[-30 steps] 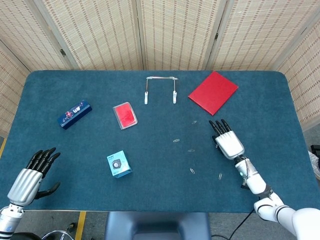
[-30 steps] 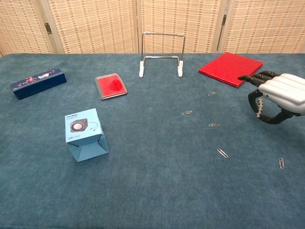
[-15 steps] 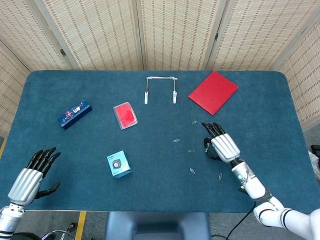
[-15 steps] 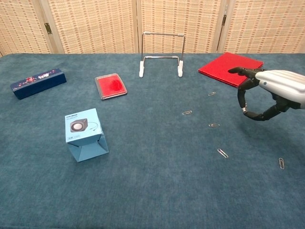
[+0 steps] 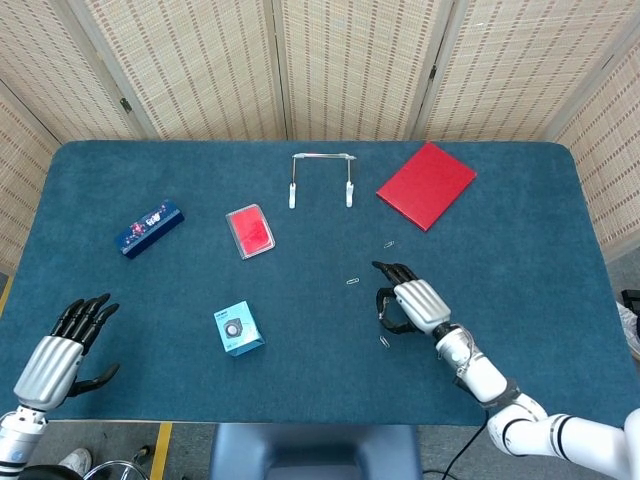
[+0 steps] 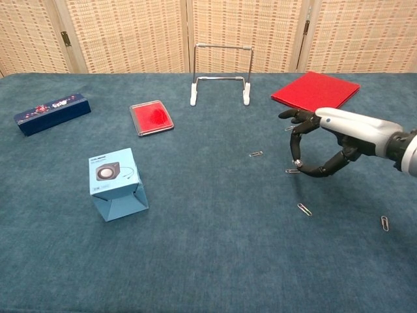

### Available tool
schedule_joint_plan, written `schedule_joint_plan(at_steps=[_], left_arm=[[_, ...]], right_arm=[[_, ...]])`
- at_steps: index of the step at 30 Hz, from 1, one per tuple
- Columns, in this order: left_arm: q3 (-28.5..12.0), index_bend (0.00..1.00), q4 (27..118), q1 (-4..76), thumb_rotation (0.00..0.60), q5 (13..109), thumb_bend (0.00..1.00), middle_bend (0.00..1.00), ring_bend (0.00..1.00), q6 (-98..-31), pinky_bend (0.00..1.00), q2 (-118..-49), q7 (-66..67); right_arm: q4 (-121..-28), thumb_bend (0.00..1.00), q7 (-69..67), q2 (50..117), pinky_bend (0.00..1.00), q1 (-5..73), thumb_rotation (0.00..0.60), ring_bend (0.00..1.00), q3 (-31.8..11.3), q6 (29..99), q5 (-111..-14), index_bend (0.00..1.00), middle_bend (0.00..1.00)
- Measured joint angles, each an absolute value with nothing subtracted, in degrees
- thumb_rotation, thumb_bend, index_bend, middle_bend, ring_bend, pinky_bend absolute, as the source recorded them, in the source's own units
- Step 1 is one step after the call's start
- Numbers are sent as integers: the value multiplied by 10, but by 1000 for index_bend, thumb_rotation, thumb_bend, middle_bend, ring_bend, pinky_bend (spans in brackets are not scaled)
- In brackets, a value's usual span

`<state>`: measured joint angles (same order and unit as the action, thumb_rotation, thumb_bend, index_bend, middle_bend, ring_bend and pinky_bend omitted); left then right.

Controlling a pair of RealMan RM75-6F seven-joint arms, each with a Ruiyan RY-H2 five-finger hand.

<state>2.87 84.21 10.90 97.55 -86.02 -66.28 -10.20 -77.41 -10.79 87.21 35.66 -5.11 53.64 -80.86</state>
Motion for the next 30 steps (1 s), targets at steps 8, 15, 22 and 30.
schedule_joint_plan(at_steps=[8, 15, 22, 30], left_arm=[[29, 32, 840, 109, 600, 978, 341, 0, 0, -862, 0, -661, -107], [29, 32, 840, 109, 600, 977, 342, 0, 0, -861, 0, -661, -107], [29, 33, 840, 109, 600, 978, 342, 0, 0, -862, 0, -661, -107], [29, 32, 839, 110, 600, 977, 341, 0, 0, -861, 1, -661, -109]], right_arm=[[-755, 544, -115, 888, 0, 362, 600, 0, -57, 526, -798, 737, 56], [-750, 544, -120, 890, 0, 362, 600, 0, -55, 526, -799, 737, 56], [-750, 543, -124, 890, 0, 361, 600, 0, -53, 525, -799, 737, 57], [-748, 544, -128, 890, 0, 362, 600, 0, -53, 526, -801, 737, 57]])
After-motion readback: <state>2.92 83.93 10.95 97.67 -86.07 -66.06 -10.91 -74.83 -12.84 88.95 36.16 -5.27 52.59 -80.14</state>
